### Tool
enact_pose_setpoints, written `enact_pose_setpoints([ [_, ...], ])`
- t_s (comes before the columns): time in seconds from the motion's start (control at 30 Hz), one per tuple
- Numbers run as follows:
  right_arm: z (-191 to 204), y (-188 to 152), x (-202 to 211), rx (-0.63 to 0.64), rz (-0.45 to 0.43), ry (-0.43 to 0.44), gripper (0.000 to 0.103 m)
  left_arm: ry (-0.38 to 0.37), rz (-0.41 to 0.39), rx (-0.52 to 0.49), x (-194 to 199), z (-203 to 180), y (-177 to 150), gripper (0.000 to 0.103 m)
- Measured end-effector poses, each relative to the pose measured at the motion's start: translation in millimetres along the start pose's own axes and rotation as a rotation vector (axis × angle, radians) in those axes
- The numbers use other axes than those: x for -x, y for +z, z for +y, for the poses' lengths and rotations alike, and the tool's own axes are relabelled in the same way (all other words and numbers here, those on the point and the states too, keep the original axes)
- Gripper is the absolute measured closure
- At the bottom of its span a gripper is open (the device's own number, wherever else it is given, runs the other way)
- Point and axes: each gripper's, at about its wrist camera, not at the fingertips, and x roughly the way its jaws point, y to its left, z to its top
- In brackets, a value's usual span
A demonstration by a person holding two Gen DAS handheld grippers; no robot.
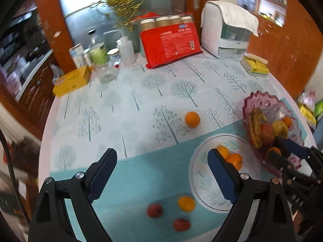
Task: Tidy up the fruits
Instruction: 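Withdraw both tools from the bowl toward the tangerines on the placemat, then grasp a tangerine with the left tool while the right tool grasps a tangerine on the placemat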
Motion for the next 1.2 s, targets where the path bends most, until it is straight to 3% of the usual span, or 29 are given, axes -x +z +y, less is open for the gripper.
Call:
enact_pose_setpoints([
  [0.17, 16.0, -13.4, -17.8, -0.063, 0.009, 0.001, 0.047, -0.044, -0.011, -0.149, -30.5, -1.9, 35.2, 0.013],
  [0.4, 26.6, -44.5, -51.3, -0.151, 0.047, -0.013, 0.047, -0.158, 0.058, -0.303, -115.0, -29.5, 59.0, 0.018],
  [0.57, 21.4, -58.7, -79.2, -0.228, 0.083, -0.038, 0.047, -0.200, 0.103, -0.303, -161.2, -45.9, 56.1, 0.021],
  [0.77, 13.3, -58.8, -96.0, -0.301, 0.053, -0.090, 0.047, -0.224, 0.133, -0.265, -196.9, -54.8, 51.6, 0.026],
  [0.97, 10.8, -54.1, -106.3, -0.315, 0.035, -0.107, 0.047, -0.250, 0.162, -0.255, -215.8, -59.7, 45.8, 0.041],
  [1.13, 9.5, -54.8, -108.5, -0.324, 0.016, -0.068, 0.057, -0.303, 0.163, -0.247, -219.2, -64.9, 43.8, 0.065],
  [1.2, 11.3, -54.8, -108.3, -0.311, 0.014, -0.072, 0.057, -0.281, 0.153, -0.260, -216.9, -68.4, 41.7, 0.065],
])
